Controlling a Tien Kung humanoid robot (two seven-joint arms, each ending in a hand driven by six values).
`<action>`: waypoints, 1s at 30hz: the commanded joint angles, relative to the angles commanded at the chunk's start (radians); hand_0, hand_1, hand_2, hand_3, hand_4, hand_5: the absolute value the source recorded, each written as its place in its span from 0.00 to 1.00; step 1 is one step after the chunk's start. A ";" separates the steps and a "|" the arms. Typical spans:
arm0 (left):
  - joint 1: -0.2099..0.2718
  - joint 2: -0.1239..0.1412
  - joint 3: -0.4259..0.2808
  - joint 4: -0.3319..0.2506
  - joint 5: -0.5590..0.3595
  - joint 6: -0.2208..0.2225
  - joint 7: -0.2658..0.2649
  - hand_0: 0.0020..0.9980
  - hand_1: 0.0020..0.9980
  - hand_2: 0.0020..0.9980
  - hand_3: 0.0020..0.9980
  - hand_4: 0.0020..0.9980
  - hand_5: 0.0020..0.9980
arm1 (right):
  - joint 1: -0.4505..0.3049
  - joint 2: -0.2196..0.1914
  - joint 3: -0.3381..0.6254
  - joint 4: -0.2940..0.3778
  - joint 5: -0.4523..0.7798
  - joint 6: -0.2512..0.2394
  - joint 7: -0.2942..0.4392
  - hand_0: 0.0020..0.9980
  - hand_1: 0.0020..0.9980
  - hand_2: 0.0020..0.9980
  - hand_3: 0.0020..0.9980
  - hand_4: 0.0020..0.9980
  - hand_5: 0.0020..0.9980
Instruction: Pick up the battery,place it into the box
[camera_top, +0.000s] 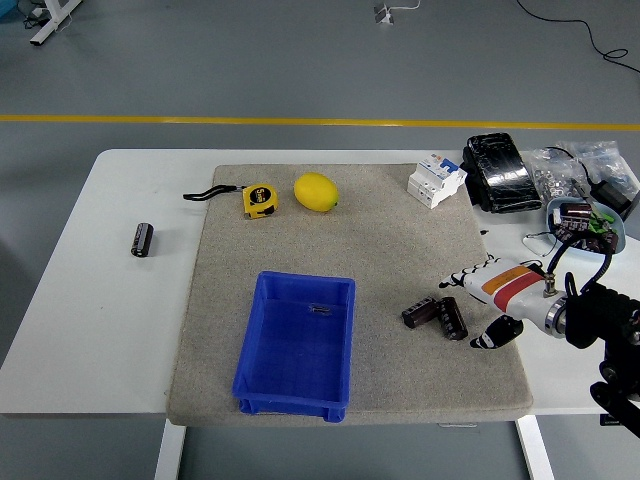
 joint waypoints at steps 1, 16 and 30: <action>0.000 0.000 0.000 0.000 0.001 0.000 0.000 0.68 0.62 0.67 0.64 0.66 0.68 | -0.001 0.005 0.006 -0.007 -0.007 0.006 0.004 0.72 0.73 0.79 0.84 1.00 0.20; 0.003 0.002 -0.004 -0.001 0.008 -0.004 0.001 0.68 0.62 0.67 0.64 0.66 0.68 | -0.011 0.021 0.024 -0.005 0.039 0.064 -0.007 0.72 0.72 0.78 0.82 1.00 0.24; 0.004 0.006 -0.009 -0.002 0.016 -0.011 0.002 0.68 0.62 0.67 0.64 0.66 0.68 | 0.000 0.043 0.025 -0.028 0.092 0.062 -0.030 0.71 0.70 0.77 0.80 1.00 0.35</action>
